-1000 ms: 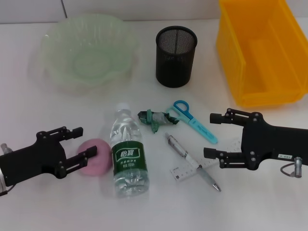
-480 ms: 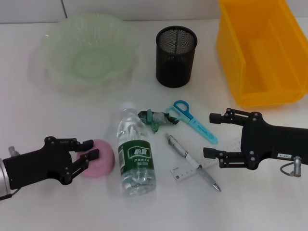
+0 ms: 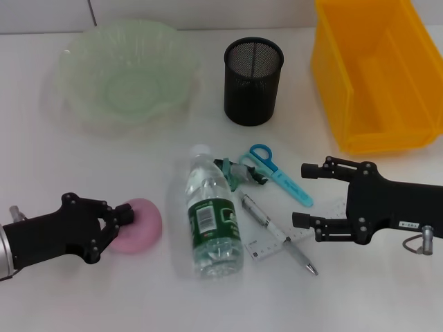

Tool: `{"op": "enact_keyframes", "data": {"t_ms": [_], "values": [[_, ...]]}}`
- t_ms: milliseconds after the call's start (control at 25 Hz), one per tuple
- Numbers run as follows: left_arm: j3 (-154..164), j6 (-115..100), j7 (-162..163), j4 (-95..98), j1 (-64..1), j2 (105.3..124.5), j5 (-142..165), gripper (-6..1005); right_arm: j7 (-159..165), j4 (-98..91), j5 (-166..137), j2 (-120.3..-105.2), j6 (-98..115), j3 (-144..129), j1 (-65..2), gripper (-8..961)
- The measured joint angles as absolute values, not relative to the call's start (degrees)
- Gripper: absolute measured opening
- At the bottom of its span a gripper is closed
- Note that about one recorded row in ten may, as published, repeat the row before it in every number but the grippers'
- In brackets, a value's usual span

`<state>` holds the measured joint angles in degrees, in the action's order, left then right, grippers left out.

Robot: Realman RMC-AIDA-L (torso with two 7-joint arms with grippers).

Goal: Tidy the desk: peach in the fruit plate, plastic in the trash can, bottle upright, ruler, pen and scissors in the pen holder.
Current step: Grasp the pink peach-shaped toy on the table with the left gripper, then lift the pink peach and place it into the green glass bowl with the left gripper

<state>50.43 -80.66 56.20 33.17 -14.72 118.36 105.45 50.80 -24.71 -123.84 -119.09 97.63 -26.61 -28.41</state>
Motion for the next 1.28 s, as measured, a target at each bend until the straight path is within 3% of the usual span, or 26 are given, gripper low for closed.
{"op": "enact_keyframes", "data": {"t_ms": [720,920,1000,1160,1280], "values": [[49.5,-83.6,55.0,40.9,-15.7,118.56,94.6,68,50.8,-24.4,-123.1,-119.17,97.5,-25.5,-27.4,822],[49.4,-75.4,55.4,40.4,-22.1,118.68,88.1,79,50.8,-24.4,-122.1,-119.18,97.5,-25.4,-26.7,820],[49.4,-62.2,55.0,35.9,-28.5,118.76,85.8,84,50.8,-24.4,-121.8,-119.18,97.6,-25.4,-26.3,820],[49.6,-49.9,54.8,30.6,-34.6,118.69,85.6,93,51.5,-24.4,-121.4,-119.17,97.7,-25.4,-25.9,819],[49.7,-45.2,54.5,28.8,-36.4,118.97,85.5,100,53.2,-24.6,-121.4,-119.13,97.7,-25.4,-25.8,819]]}}
